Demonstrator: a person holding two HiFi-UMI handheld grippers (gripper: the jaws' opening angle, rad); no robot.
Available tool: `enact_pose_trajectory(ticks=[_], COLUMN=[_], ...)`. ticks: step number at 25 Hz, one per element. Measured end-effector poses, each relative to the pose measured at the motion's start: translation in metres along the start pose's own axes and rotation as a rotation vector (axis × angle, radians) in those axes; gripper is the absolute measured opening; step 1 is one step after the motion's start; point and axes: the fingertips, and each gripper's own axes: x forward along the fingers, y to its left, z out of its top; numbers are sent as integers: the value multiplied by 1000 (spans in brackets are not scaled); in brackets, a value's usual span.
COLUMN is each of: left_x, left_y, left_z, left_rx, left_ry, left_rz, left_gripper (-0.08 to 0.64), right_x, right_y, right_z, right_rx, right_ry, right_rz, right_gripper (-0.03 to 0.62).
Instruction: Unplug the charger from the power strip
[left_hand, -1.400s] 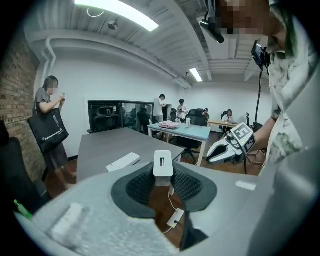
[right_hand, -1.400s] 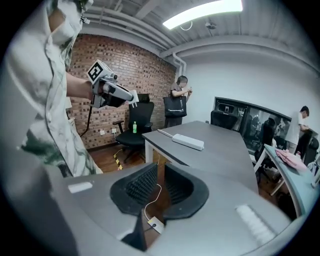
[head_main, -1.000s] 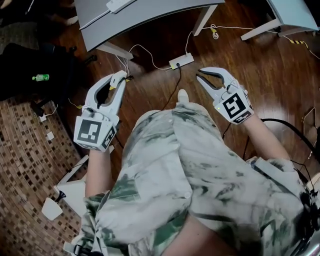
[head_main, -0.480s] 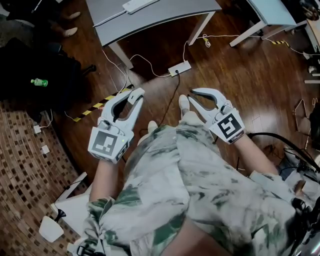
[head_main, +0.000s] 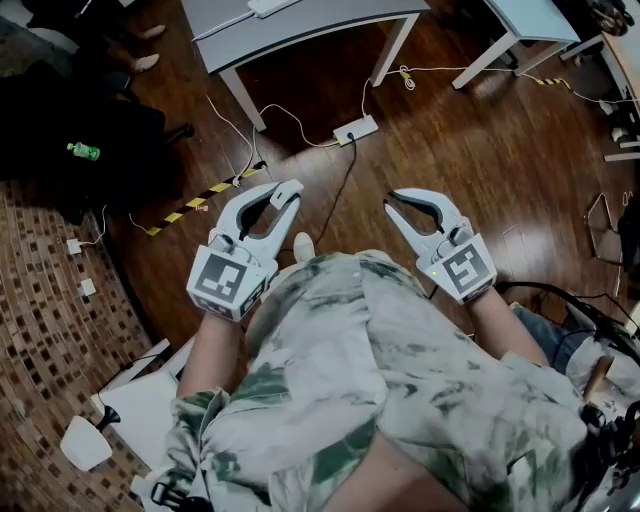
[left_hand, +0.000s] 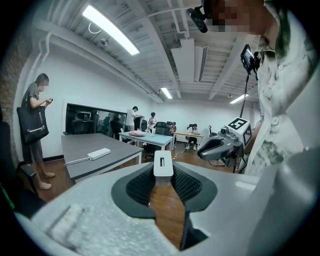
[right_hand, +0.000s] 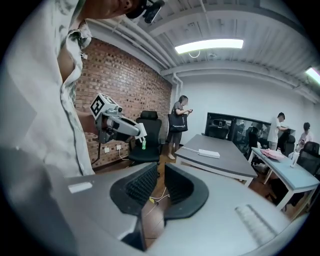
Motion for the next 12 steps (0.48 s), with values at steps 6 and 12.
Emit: enact_pose_trajectory(ticks=[6, 12], left_x=[-4, -13], left_y=[-65, -125], left_z=[-3, -5], left_rx=[-20, -20], left_ry=[-29, -26], left_rz=[34, 64], left_gripper=[107, 106], right_x=[-59, -105], right_y=[23, 49], right_z=[-10, -33], right_rx=[-27, -54], right_ry=[-47, -62], right_rz=[31, 63], right_gripper=[52, 29])
